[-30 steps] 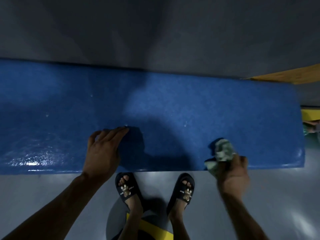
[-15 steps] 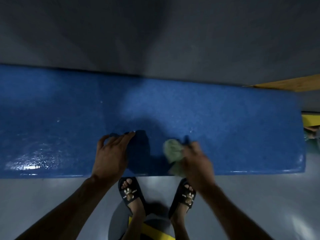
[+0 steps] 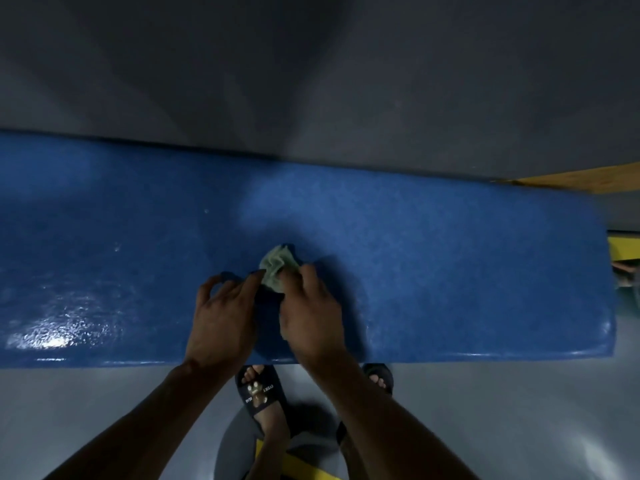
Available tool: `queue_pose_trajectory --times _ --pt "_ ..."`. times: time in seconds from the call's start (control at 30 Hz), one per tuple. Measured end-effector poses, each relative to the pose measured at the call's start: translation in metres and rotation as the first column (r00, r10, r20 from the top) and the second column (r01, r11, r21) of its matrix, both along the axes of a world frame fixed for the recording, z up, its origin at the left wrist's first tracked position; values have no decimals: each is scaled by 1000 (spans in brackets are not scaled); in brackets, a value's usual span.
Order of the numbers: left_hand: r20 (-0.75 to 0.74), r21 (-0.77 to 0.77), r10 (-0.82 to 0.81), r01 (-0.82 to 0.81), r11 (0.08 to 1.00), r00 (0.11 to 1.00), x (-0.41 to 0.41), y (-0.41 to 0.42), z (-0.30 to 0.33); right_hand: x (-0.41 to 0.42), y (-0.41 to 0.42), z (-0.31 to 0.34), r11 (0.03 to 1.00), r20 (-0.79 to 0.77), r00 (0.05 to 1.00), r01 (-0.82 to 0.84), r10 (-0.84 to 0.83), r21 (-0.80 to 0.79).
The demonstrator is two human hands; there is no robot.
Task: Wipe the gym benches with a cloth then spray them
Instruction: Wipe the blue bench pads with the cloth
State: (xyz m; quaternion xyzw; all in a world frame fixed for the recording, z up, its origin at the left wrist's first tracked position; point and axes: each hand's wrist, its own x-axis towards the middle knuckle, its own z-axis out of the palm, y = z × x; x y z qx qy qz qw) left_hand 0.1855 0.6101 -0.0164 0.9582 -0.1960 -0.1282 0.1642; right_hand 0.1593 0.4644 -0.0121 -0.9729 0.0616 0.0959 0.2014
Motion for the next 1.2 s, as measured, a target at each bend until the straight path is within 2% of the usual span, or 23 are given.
queue_pose_trajectory --times 0.07,0.1,0.17,0.2,0.27,0.3,0.37,0.5,0.53,0.6,0.67,0.7,0.73,0.8,0.83,0.9,0.93,1.0,1.07,1.13,1.2 --pt "-36 8 6 -5 1000 999 2 1 1 1 -33 1 989 44 989 -141 143 -41" --pt "-63 6 13 -13 1000 998 3 3 0 5 -59 4 992 14 992 -125 125 -13" --pt "-102 2 18 -18 1000 995 3 5 -4 5 -125 8 984 -67 995 -83 73 -159" --pt "-105 -4 21 -21 1000 994 2 5 -5 3 -156 12 980 -109 993 21 -44 -197" --pt "-94 -18 34 -35 999 995 1 4 -5 -6 -204 19 895 -46 913 386 -405 -224" --pt "-86 -22 39 -41 999 996 1 4 -4 -10 -207 21 841 -40 863 479 -503 -250" --pt "-76 -33 45 -48 998 996 2 3 -3 -13 -184 15 805 -6 833 533 -554 -260" --pt "-80 -47 70 -74 996 994 5 1 0 -1 -63 0 891 58 894 449 -445 -72" --pt "-75 -49 72 -76 996 995 6 1 1 3 -31 0 930 24 929 368 -368 -8" --pt "-63 -39 72 -74 996 995 8 3 1 4 11 5 996 -57 995 84 -85 -7" --pt "-60 -24 62 -64 998 996 10 4 1 7 2 2 992 -68 990 -118 120 34" --pt "-60 -24 53 -55 998 997 10 5 0 11 -16 1 985 -79 982 -168 170 28" --pt "-64 -29 44 -46 998 997 11 6 -1 16 -39 3 978 -41 977 -211 210 -9" --pt "-88 -54 34 -39 998 996 12 5 -2 20 -101 4 945 -53 967 -256 251 -203" --pt "-103 -65 35 -42 997 994 13 5 -2 21 -131 7 961 -48 989 -146 138 -236" --pt "-100 -84 52 -61 995 994 15 4 -4 20 -185 15 954 17 978 208 -209 -216" --pt "-89 -93 62 -71 993 994 16 4 -4 18 -199 18 912 -3 934 348 -357 -218" --pt "-70 -101 68 -75 992 995 20 4 -5 22 -197 20 815 2 837 534 -548 -223" --pt "-69 -99 75 -81 992 995 23 2 -5 38 -161 14 784 11 799 593 -601 -183" --pt "-62 -79 93 -98 992 994 24 0 -6 62 -106 4 817 51 822 569 -567 -91" --pt "-61 -47 100 -103 994 993 25 -1 -6 83 -48 -4 899 33 899 438 -437 -10"
